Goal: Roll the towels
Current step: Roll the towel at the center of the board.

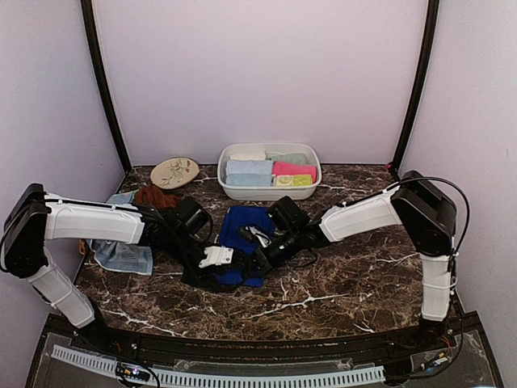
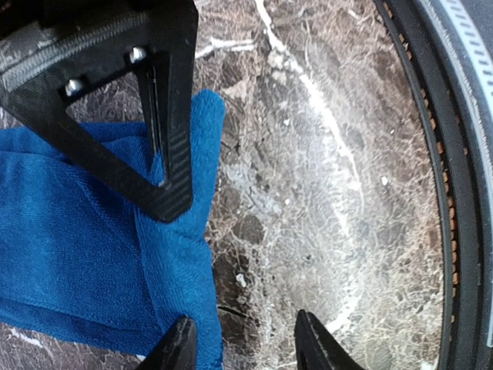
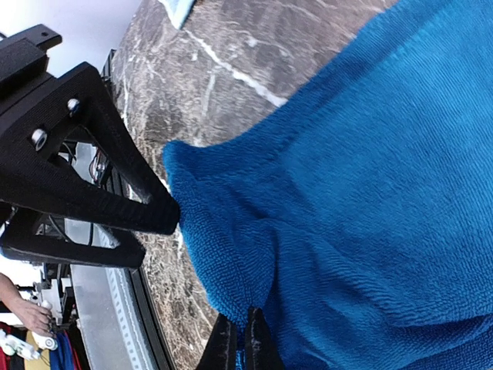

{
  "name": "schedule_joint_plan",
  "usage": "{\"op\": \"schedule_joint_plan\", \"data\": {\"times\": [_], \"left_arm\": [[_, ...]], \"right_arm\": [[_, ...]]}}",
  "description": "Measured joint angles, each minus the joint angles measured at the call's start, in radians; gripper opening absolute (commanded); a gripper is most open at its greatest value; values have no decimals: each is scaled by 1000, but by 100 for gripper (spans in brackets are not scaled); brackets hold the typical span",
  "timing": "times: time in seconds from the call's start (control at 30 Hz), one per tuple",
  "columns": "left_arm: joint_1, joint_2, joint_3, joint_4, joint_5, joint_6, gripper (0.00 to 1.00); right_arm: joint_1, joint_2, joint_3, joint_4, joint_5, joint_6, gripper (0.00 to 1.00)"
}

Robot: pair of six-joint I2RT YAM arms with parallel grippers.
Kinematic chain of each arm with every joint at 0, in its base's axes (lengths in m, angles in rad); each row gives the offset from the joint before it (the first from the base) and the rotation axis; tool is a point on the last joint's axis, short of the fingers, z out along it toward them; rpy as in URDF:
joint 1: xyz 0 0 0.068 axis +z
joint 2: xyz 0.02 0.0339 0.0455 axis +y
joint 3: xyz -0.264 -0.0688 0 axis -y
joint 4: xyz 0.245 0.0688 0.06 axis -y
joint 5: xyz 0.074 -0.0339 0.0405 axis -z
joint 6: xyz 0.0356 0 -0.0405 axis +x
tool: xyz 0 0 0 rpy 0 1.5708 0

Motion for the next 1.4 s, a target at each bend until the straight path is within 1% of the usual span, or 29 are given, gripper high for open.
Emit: {"op": "schedule_joint_plan", "data": {"times": [0.1,0.23,0.3,0.4,0.5,0.53,0.6,0.63,0.73,0.8,0.87,0.97,1.0,1.03,1.17,1.23,1.27,1.33,1.37,1.4], "left_arm": [[-5,35,5,10,-37,21,37],[-4,89,7,43,-92,36,23],[-4,112,8,67,-126,39,20],[-4,121,8,101,-160,41,20],[-2,121,7,127,-176,52,22],[-2,121,6,134,-178,59,23],[-2,121,4,138,-182,69,27],[-2,122,4,137,-181,76,30],[2,126,4,120,-163,85,38],[4,126,3,103,-143,89,40],[4,126,-5,103,-127,96,41],[4,125,-29,115,-123,106,41],[4,125,-32,120,-124,108,39],[4,125,-34,128,-127,109,35],[4,126,-47,173,-159,117,13],[4,130,-49,196,-179,114,2],[5,133,-49,206,-184,112,0],[5,135,-46,213,-187,110,0],[6,137,-43,212,-188,107,0],[8,138,-40,207,-187,103,0]], "right_arm": [[-10,11,-12,1,0,14,0],[-26,29,-24,0,2,18,0],[-29,31,-29,-4,7,17,0],[-30,31,-30,-9,14,13,0],[-31,31,-31,-14,24,12,0],[-32,31,-31,-16,28,12,4],[-34,31,-31,-20,33,9,11],[-35,31,-31,-22,37,8,12],[-38,24,-41,-11,51,14,13],[-44,16,-48,-4,57,20,12],[-51,14,-46,-5,60,22,10],[-56,14,-32,-14,60,24,11],[-57,14,-28,-16,61,25,13],[-57,14,-25,-18,62,25,15],[-59,14,-24,-31,77,26,24],[-64,6,-31,-35,89,24,33],[-69,-7,-40,-36,98,19,38],[-88,-47,-68,-41,122,10,51],[-106,-80,-89,-44,141,5,62],[-123,-110,-107,-47,160,6,92]]}}
